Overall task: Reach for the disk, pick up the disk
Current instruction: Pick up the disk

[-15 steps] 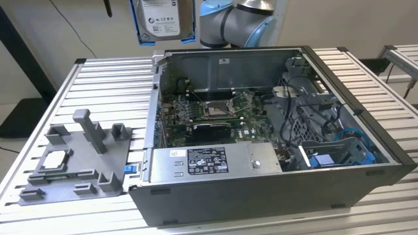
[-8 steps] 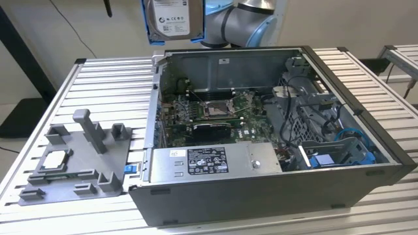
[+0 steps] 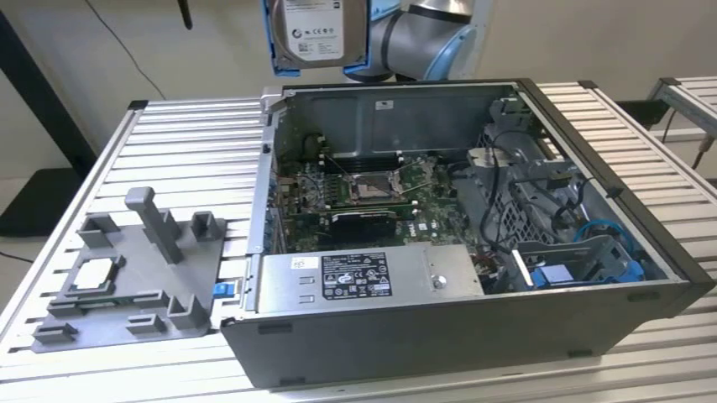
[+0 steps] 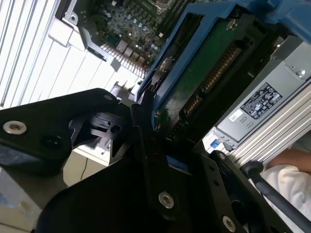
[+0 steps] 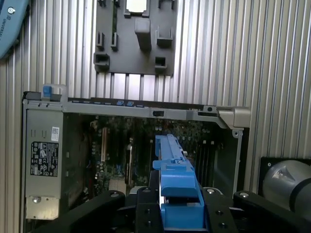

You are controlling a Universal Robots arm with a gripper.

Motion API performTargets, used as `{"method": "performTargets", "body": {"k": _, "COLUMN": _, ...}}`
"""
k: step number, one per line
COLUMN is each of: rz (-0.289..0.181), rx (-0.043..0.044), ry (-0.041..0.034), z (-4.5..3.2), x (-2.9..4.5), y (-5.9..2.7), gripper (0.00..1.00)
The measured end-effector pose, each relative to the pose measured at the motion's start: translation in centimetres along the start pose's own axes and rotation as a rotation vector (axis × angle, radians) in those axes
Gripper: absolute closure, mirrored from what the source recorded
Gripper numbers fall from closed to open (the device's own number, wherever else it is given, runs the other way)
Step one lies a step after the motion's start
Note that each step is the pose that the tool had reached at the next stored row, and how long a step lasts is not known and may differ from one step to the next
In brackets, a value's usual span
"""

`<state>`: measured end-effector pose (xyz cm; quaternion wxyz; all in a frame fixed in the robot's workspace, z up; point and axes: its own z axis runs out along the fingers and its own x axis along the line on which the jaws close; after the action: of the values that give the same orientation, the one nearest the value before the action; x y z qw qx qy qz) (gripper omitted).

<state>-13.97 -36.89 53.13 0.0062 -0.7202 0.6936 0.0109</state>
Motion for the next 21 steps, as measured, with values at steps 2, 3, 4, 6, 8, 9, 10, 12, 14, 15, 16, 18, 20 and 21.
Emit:
{"method": "performTargets", "body": {"k": 2, "rz": 0.000, "rx": -0.0001, "ry": 0.0001, "z": -0.01, "x": 0.02, "y": -0.49, "gripper": 1.00}}
{"method": "performTargets", "body": {"k": 3, "rz": 0.000, "rx": 0.0000, "ry": 0.0000, "z": -0.01, "x": 0.03, "y": -0.76, "gripper": 1.00}}
{"method": "performTargets", "body": {"k": 4, "rz": 0.000, "rx": -0.0001, "ry": 0.0001, "z": -0.01, "x": 0.04, "y": -1.01, "gripper": 1.00}}
{"method": "performTargets", "body": {"k": 6, "rz": 0.000, "rx": -0.0001, "ry": 0.0001, "z": -0.01, "x": 0.05, "y": -1.50, "gripper": 1.00}}
{"method": "performTargets", "body": {"k": 8, "rz": 0.000, "rx": 0.0000, "ry": 0.0000, "z": -0.02, "x": 0.07, "y": -1.99, "gripper": 1.00}}
{"method": "performTargets", "body": {"k": 9, "rz": 0.000, "rx": 0.0000, "ry": 0.0001, "z": -0.02, "x": 0.08, "y": -2.23, "gripper": 1.00}}
{"method": "performTargets", "body": {"k": 10, "rz": 0.000, "rx": 0.0000, "ry": 0.0000, "z": -0.02, "x": 0.09, "y": -2.48, "gripper": 1.00}}
{"method": "performTargets", "body": {"k": 12, "rz": 0.000, "rx": 0.0000, "ry": 0.0000, "z": -0.02, "x": 0.11, "y": -2.97, "gripper": 1.00}}
{"method": "performTargets", "body": {"k": 14, "rz": 0.000, "rx": 0.0000, "ry": 0.0000, "z": -0.03, "x": 0.13, "y": -3.48, "gripper": 1.00}}
{"method": "performTargets", "body": {"k": 15, "rz": 0.000, "rx": 0.0000, "ry": 0.0000, "z": -0.03, "x": 0.14, "y": -3.72, "gripper": 1.00}}
{"method": "performTargets", "body": {"k": 16, "rz": 0.000, "rx": 0.0000, "ry": 0.0000, "z": -0.03, "x": 0.15, "y": -3.95, "gripper": 1.00}}
{"method": "performTargets", "body": {"k": 18, "rz": 0.000, "rx": 0.0000, "ry": 0.0001, "z": -0.03, "x": 0.16, "y": -4.44, "gripper": 1.00}}
{"method": "performTargets", "body": {"k": 20, "rz": 0.000, "rx": 0.0000, "ry": 0.0000, "z": -0.04, "x": 0.18, "y": -4.90, "gripper": 1.00}}
{"method": "performTargets", "body": {"k": 21, "rz": 0.000, "rx": 0.0000, "ry": 0.0000, "z": -0.04, "x": 0.19, "y": -5.14, "gripper": 1.00}}
